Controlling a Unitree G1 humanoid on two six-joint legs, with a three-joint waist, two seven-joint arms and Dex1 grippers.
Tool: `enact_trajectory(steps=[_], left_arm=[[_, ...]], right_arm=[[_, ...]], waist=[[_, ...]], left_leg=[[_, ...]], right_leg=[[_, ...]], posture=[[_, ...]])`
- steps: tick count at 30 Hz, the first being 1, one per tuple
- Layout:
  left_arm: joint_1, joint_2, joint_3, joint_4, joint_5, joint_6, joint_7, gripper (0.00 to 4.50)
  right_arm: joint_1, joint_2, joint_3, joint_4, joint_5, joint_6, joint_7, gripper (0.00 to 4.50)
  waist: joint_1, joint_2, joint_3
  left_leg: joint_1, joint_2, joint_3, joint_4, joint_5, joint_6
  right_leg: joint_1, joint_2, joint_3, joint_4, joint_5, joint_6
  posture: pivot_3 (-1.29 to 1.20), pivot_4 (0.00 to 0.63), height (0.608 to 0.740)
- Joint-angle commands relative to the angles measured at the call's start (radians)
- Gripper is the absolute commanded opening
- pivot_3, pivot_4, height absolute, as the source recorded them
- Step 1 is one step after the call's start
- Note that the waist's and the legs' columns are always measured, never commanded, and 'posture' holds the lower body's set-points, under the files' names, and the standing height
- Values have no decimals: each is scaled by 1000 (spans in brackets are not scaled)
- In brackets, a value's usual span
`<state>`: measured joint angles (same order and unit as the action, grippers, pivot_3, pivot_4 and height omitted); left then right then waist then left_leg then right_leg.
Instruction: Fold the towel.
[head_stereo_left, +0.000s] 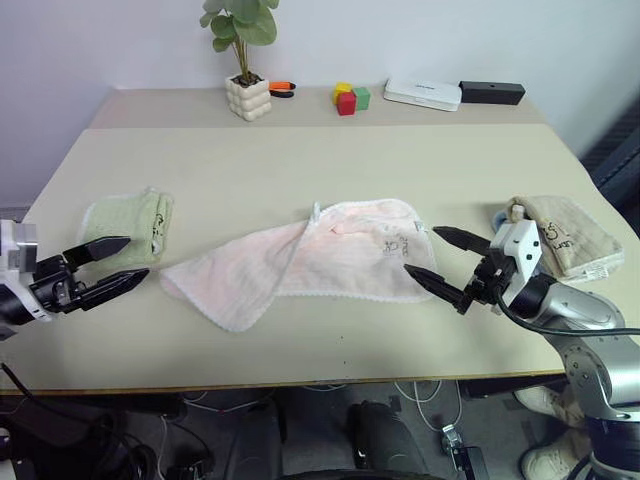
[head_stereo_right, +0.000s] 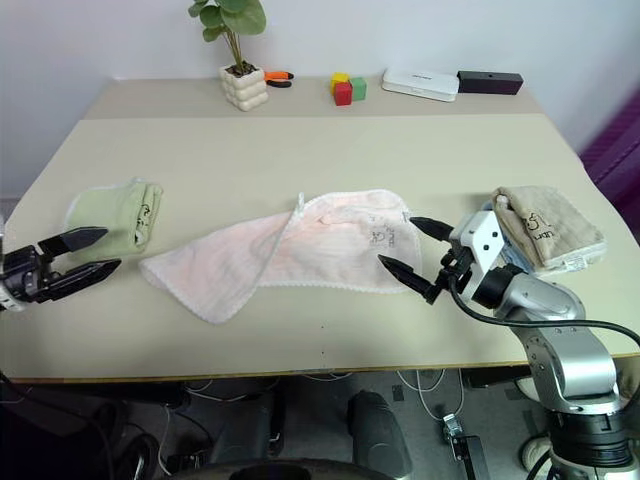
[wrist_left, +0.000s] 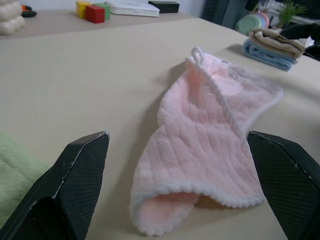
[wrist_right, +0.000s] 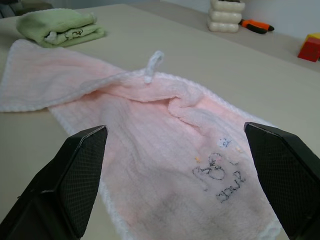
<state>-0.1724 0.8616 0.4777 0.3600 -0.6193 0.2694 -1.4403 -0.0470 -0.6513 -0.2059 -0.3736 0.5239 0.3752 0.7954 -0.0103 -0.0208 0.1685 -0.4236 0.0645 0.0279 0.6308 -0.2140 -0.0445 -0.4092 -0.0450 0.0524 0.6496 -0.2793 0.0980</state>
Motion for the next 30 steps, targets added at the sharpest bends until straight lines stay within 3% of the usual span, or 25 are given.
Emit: enact_trajectory(steps=[1,18,24,30], left_arm=[[-42,14,-14,-6,4,-9,3,4500],[-109,54,-82,-169,-40,118,-11,4500],[-69,98,-112,-283,-82,211,-83,4500],[-46,107,-236,-408,0,111,-157,4500]], right_arm=[[-14,-4,-16,-42,2,-12,-13,4457],[-98,73,57,52,-56,-111,-29,4457],[-114,93,70,103,-76,-169,-18,4457],[-106,96,73,108,-85,-193,-16,4457]], waist=[[0,0,0],[0,0,0],[-5,0,0],[0,0,0]], left_leg=[[0,0,0,0,0,0],[0,0,0,0,0,0],[0,0,0,0,0,0],[0,0,0,0,0,0]], right_leg=[[0,0,0,0,0,0],[0,0,0,0,0,0],[0,1,0,0,0,0],[0,1,0,0,0,0]], posture=[[0,150,740],[0,150,740],[0,150,740],[0,150,740]])
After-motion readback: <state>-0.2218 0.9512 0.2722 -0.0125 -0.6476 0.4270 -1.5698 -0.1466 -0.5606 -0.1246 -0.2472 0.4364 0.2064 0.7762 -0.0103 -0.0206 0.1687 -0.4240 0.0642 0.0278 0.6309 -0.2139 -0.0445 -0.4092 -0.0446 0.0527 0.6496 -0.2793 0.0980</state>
